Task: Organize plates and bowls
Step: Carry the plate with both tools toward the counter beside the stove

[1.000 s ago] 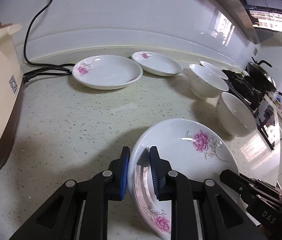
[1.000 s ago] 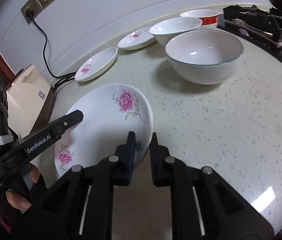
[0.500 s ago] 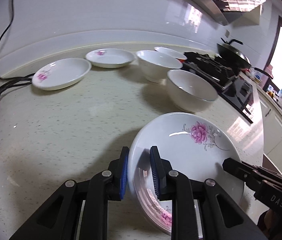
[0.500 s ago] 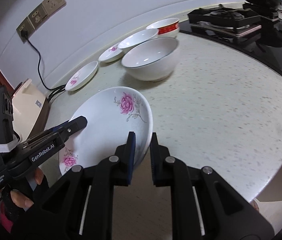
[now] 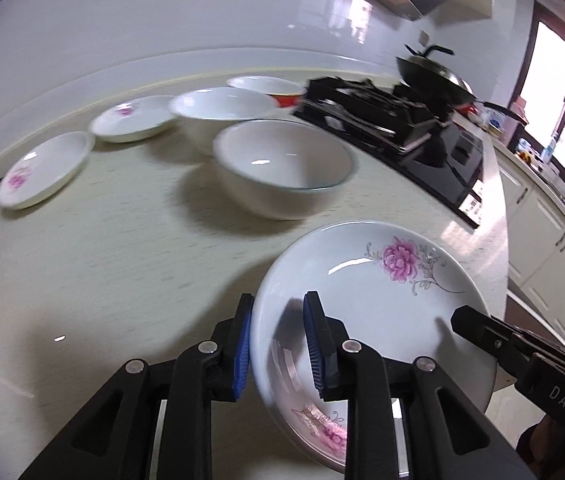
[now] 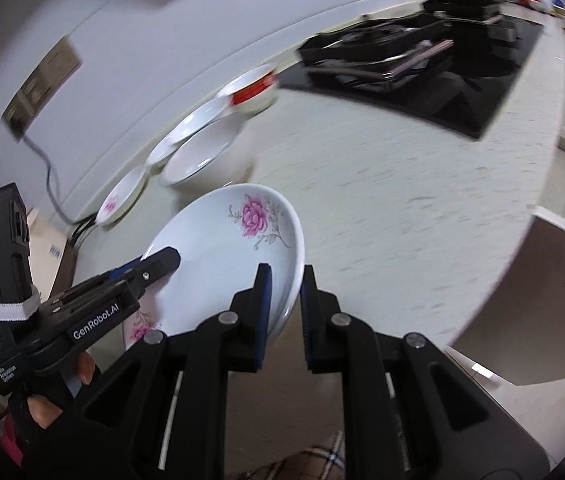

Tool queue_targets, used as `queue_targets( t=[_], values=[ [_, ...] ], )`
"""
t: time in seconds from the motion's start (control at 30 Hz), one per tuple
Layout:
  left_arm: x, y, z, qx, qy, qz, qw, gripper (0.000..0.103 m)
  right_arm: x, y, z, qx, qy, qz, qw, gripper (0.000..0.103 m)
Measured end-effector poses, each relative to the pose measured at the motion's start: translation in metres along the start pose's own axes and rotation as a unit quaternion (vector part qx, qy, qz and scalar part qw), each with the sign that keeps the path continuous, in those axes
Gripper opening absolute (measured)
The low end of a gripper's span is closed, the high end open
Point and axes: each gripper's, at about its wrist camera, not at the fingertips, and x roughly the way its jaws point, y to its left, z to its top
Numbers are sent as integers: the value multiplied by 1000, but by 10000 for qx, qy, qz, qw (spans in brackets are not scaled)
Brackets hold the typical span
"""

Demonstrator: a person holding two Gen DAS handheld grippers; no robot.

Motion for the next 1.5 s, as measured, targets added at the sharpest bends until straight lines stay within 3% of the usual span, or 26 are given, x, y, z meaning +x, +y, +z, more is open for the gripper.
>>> queue_targets(
  t=[0.3, 0.53, 1.27, 1.43, 1.5],
  values=[
    [46, -49, 28, -54, 224, -390, 9990, 27, -2, -54, 21, 426, -298, -434, 9977, 17],
    [57, -70, 46, 92, 25, -329, 9994, 27, 2, -70, 34, 451, -472, -558, 9963, 17],
    [77, -81, 50, 429, 108, -329, 9985, 27, 22, -84, 48, 480, -499, -844, 9940, 16],
    [76, -84, 49, 544, 102, -333, 9979, 33, 26, -88, 47, 614, -409, -854, 9936, 20],
    [76, -85, 48, 558, 122, -351, 9977, 41, 26, -87, 47, 646, -395, -861, 9934, 20]
  ],
)
